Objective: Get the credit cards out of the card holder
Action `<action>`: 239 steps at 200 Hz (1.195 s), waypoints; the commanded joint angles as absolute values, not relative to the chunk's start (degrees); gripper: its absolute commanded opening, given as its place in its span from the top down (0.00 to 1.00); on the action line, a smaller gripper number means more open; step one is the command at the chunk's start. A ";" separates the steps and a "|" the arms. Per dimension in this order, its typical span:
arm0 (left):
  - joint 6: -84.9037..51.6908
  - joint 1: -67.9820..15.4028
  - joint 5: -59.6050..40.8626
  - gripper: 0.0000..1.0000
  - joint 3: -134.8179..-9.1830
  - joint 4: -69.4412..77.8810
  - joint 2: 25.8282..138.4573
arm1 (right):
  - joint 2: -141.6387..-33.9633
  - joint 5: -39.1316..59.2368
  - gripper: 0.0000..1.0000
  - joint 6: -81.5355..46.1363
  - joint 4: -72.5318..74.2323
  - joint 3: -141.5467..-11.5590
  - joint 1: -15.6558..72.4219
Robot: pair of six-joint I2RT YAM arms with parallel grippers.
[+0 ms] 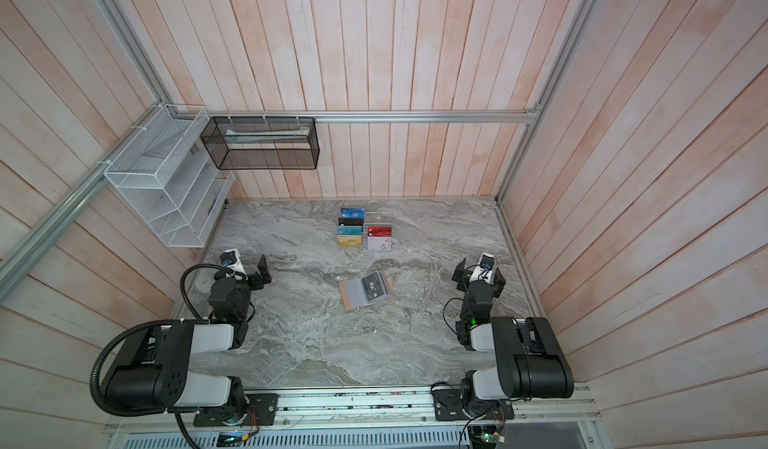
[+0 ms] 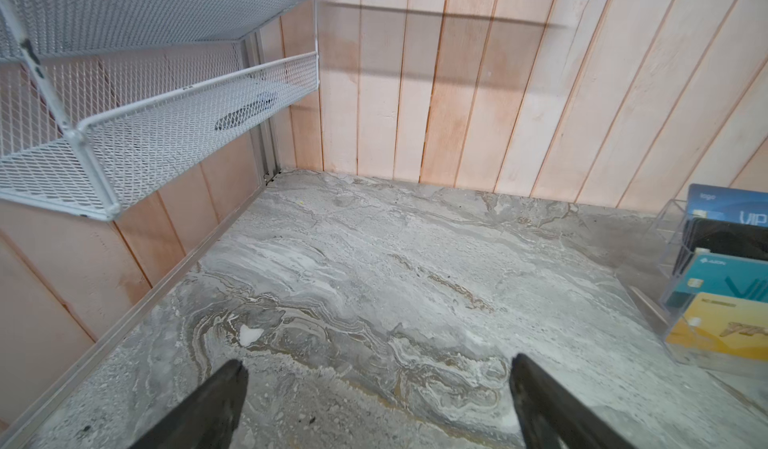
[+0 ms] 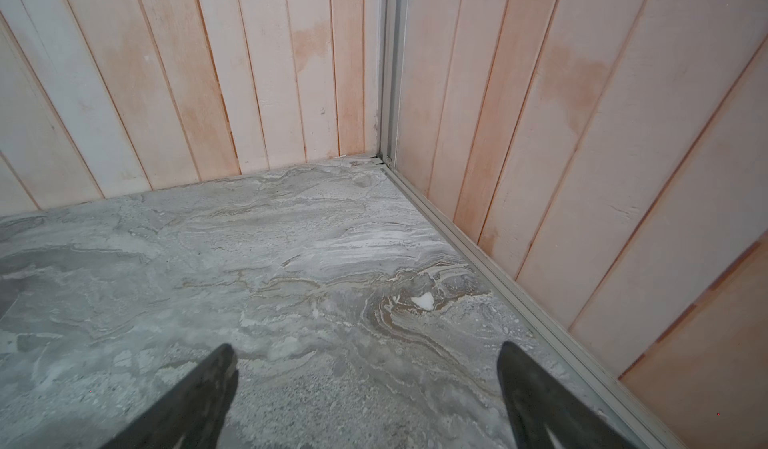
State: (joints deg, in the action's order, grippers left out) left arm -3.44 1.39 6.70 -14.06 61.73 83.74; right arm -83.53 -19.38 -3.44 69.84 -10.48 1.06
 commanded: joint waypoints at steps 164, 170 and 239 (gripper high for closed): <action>-2.90 0.88 5.17 0.00 -15.76 65.06 88.32 | -86.66 -13.58 0.02 -4.13 70.58 -12.92 -0.36; -2.74 0.81 5.29 0.00 -15.80 64.92 88.34 | -86.66 -13.54 0.02 -4.13 70.57 -12.86 -0.34; -1.80 0.62 3.44 0.00 -16.37 63.92 88.34 | -86.71 -13.62 0.02 -4.13 70.54 -12.90 -0.35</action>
State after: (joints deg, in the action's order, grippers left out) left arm -2.68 0.93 4.40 -15.64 63.07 88.44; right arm -87.42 -14.02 -3.49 70.83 -12.16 -0.14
